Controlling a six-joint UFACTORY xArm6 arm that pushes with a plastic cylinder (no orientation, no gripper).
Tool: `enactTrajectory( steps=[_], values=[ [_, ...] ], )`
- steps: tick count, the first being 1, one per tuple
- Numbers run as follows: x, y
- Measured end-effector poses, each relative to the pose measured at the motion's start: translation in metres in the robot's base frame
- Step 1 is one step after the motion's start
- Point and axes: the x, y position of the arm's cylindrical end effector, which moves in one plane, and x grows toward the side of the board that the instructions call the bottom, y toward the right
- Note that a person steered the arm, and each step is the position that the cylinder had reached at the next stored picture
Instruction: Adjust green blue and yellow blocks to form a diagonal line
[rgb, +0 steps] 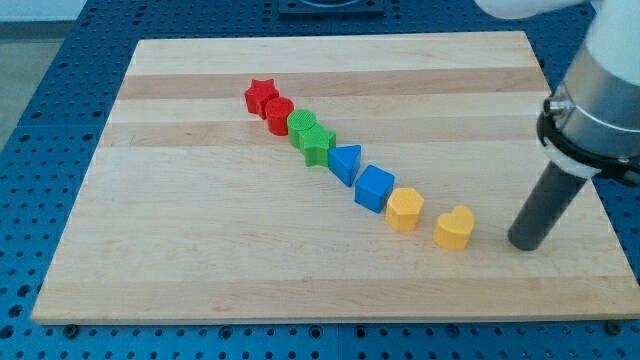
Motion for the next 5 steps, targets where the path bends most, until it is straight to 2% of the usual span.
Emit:
enactTrajectory(
  steps=[3,5],
  values=[
    [0.0,-0.056],
    [0.0,-0.067]
  ],
)
